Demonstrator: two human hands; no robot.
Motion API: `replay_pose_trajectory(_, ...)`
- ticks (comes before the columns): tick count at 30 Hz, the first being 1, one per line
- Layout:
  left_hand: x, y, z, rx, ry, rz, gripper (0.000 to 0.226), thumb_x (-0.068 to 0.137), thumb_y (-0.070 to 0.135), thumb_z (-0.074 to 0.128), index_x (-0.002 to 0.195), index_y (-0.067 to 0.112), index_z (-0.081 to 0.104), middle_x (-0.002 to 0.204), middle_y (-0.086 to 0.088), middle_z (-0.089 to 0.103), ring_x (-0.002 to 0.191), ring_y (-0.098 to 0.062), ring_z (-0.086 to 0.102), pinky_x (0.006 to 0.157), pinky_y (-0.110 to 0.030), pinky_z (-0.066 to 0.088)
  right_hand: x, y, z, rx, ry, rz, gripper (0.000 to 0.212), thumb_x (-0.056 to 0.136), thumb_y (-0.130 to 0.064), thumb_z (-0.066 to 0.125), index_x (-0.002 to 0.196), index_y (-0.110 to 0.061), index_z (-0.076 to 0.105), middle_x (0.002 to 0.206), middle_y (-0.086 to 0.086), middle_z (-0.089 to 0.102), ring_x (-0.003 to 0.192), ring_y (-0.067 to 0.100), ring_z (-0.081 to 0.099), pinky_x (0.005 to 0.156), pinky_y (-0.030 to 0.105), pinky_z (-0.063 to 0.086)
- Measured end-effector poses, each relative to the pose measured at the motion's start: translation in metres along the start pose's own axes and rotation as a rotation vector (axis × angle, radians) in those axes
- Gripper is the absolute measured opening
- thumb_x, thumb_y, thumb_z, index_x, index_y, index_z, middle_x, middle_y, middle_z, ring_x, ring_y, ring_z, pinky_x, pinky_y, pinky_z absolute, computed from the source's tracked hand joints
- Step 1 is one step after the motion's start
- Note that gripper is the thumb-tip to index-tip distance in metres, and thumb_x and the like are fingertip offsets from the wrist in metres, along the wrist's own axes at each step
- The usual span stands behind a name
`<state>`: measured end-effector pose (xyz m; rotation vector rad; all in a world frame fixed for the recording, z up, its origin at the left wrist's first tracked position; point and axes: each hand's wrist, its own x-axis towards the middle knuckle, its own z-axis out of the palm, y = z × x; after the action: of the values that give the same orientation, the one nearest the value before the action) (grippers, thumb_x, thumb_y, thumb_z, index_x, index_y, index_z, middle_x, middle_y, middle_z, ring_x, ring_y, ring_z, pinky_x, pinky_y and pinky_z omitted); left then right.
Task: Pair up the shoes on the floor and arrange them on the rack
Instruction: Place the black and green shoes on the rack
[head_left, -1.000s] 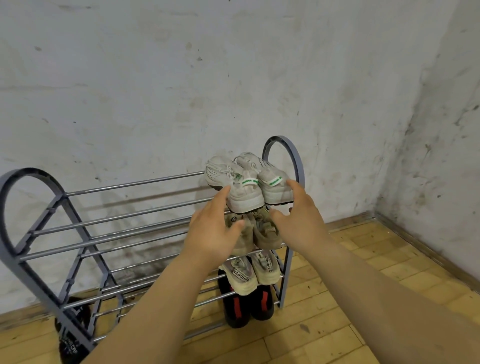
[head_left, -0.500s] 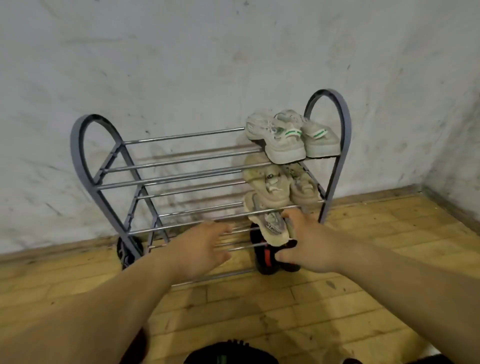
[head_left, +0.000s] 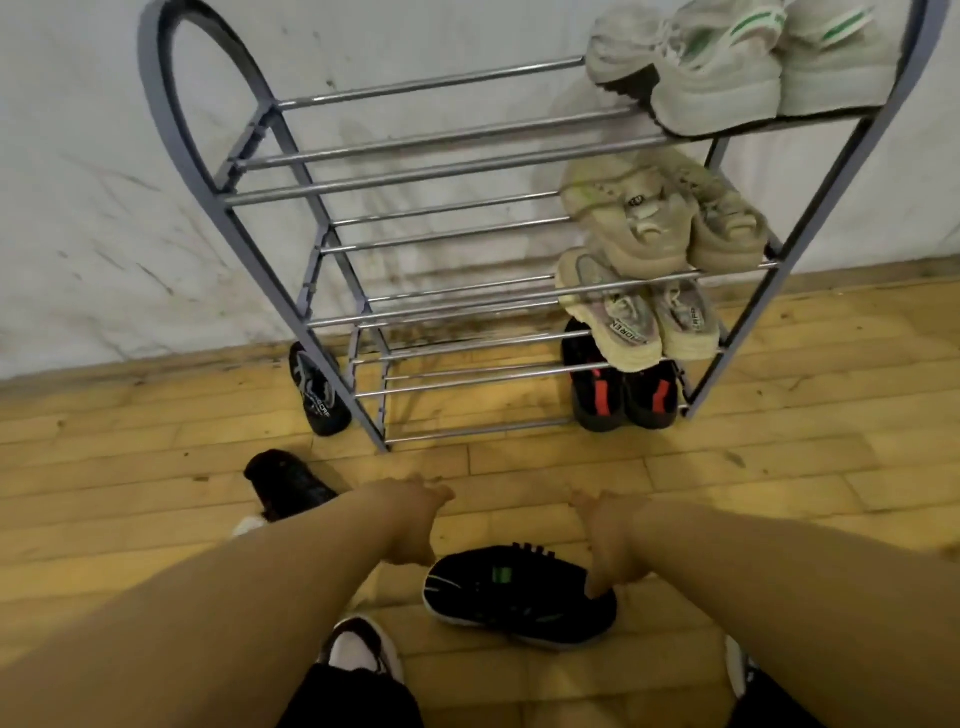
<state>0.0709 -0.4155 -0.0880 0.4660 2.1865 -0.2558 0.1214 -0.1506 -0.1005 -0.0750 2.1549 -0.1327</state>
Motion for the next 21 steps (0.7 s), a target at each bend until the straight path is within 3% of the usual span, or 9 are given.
replay_pose_trajectory(5, 0.054, 0.006, 0.068, -0.414, -0.128, -0.036, 0.096, 0.093, 0.054, 0.069, 0.165, 0.039, 0.006, 0.166, -0.012, 0.023, 0.143, -0.038, 0.041, 0.111, -0.042, 0.043, 0.058, -0.007, 0.064, 0.270, -0.069, 0.115, 0.114, 0.078, -0.049, 0.083, 0.162, -0.027, 0.009, 0.155, 0.006, 0.040, 0.135, 0.030, 0.046, 0.104, 0.037, 0.047)
replay_pose_trajectory(9, 0.078, 0.014, 0.119, -0.685, -0.180, -0.038, 0.104, 0.088, 0.050, 0.076, 0.165, 0.035, 0.007, 0.154, -0.005, 0.035, 0.136, -0.027, 0.045, 0.111, -0.030, 0.042, 0.086, 0.008, 0.096, 0.478, -0.098, 0.187, 0.110, 0.088, -0.042, 0.075, 0.164, -0.026, -0.004, 0.155, 0.008, 0.041, 0.134, 0.025, 0.047, 0.099, 0.027, 0.042)
replay_pose_trajectory(11, 0.081, 0.015, 0.124, -0.817, -0.184, -0.061, 0.103, 0.088, 0.043, 0.079, 0.165, 0.031, 0.013, 0.156, -0.006, 0.038, 0.139, -0.026, 0.042, 0.115, -0.028, 0.038, 0.094, 0.018, 0.103, 0.598, -0.067, 0.193, 0.106, 0.085, -0.037, 0.078, 0.164, -0.030, 0.007, 0.142, 0.009, 0.052, 0.118, 0.023, 0.058, 0.095, 0.029, 0.052)
replay_pose_trajectory(13, 0.084, 0.010, 0.122, -0.968, -0.162, -0.088, 0.092, 0.089, 0.031, 0.080, 0.163, 0.026, 0.026, 0.152, -0.002, 0.046, 0.134, -0.020, 0.047, 0.108, -0.023, 0.040, 0.099, 0.024, 0.103, 0.648, -0.018, 0.206, 0.100, 0.081, -0.037, 0.078, 0.161, -0.034, 0.018, 0.138, 0.007, 0.056, 0.108, 0.020, 0.060, 0.091, 0.031, 0.056)
replay_pose_trajectory(16, 0.086, -0.002, 0.116, -1.134, -0.131, -0.168, 0.086, 0.086, 0.024, 0.083, 0.158, 0.021, 0.037, 0.151, -0.007, 0.049, 0.131, -0.024, 0.051, 0.106, -0.028, 0.045, 0.101, 0.019, 0.083, 0.745, 0.029, 0.120, 0.085, 0.088, -0.023, 0.072, 0.160, -0.033, 0.027, 0.145, 0.007, 0.056, 0.105, 0.017, 0.062, 0.084, 0.025, 0.057)
replay_pose_trajectory(19, 0.081, -0.017, 0.112, -1.321, -0.070, -0.227, 0.083, 0.080, 0.016, 0.087, 0.152, 0.017, 0.047, 0.136, -0.011, 0.058, 0.122, -0.032, 0.061, 0.104, -0.044, 0.055, 0.088, 0.006, 0.040, 0.740, 0.135, -0.017, 0.066, 0.095, -0.015, 0.064, 0.154, -0.034, 0.041, 0.142, 0.012, 0.060, 0.106, 0.023, 0.066, 0.074, 0.026, 0.058)
replay_pose_trajectory(21, 0.067, -0.025, 0.103, -1.454, -0.021, -0.250, 0.075, 0.079, 0.011, 0.086, 0.145, 0.020, 0.051, 0.127, -0.011, 0.061, 0.116, -0.034, 0.064, 0.096, -0.049, 0.059, 0.065, -0.006, 0.001, 0.717, 0.222, -0.109, 0.053, 0.100, -0.018, 0.061, 0.149, -0.035, 0.047, 0.141, 0.009, 0.061, 0.115, 0.027, 0.066, 0.084, 0.033, 0.060)
